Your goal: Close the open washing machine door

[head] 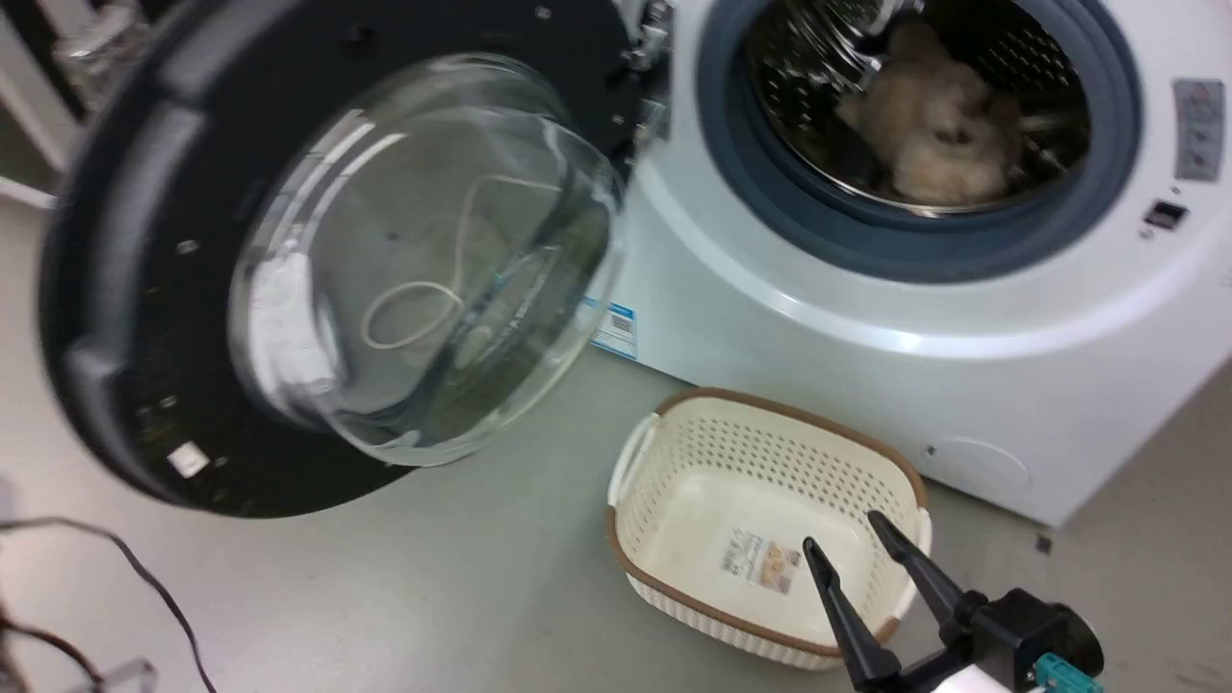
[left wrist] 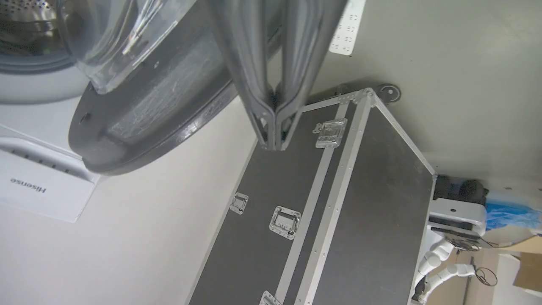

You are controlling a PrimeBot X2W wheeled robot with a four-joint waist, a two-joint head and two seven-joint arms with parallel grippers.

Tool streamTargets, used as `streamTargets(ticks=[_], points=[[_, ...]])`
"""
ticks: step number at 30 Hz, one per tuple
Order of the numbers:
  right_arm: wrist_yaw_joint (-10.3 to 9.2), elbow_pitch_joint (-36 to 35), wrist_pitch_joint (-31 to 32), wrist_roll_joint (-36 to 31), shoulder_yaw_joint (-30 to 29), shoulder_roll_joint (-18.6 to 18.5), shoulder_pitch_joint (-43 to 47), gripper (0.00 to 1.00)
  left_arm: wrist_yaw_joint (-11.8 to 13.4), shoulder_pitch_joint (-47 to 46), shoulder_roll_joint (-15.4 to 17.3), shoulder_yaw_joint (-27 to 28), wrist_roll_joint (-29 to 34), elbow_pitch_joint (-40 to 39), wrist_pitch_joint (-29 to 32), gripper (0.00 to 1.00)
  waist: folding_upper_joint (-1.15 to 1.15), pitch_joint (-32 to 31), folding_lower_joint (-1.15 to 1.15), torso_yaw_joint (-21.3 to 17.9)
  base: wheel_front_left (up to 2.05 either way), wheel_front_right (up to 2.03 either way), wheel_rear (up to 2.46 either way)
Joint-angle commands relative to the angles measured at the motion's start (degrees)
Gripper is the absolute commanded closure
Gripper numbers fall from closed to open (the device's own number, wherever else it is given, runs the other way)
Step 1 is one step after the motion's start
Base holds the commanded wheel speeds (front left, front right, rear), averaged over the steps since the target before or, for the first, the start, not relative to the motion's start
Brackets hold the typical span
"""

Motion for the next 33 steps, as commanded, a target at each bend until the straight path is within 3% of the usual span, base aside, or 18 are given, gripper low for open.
streamTargets(ticks=[1,9,14,19,24,33], points=[[0.05,-0.29,-0.27,0.44,0.14,-0.55,-1.01,0.00,-0.51,-2.49,1.45,1.38,-3.64,2.61,2.75,1.00,0.00,1.62,-0.01,-1.68,0.00,0.00,0.00],[0.05,-0.12,-0.27,1.18,0.15,-1.97,-2.28,0.00,0.61,-12.12,5.09,8.14,-23.65,19.94,20.89,1.00,0.00,3.80,-0.01,-3.96,0.00,0.00,0.00],[0.05,0.19,-0.27,1.51,0.21,-1.99,-2.71,0.00,0.44,-13.61,5.23,10.67,-32.08,23.70,29.03,1.00,0.00,3.82,-0.01,-4.87,0.00,0.00,0.00],[0.05,0.62,-0.27,1.86,0.09,-1.64,-2.57,0.00,-0.29,-11.10,4.47,10.62,-36.31,22.37,35.06,1.00,0.00,2.74,-0.01,-5.24,0.00,0.00,0.00],[0.05,1.05,-0.27,1.80,-0.48,-0.53,-1.97,0.00,-0.71,-7.04,1.71,9.79,-40.50,18.15,41.04,1.00,0.00,0.61,-0.01,-5.39,0.00,0.00,0.00],[0.05,1.99,-0.27,1.21,-3.03,1.59,-0.50,0.00,-1.04,5.04,-7.12,4.42,-44.91,4.41,49.80,1.00,0.00,-3.42,-0.01,-6.98,0.00,0.00,0.00]])
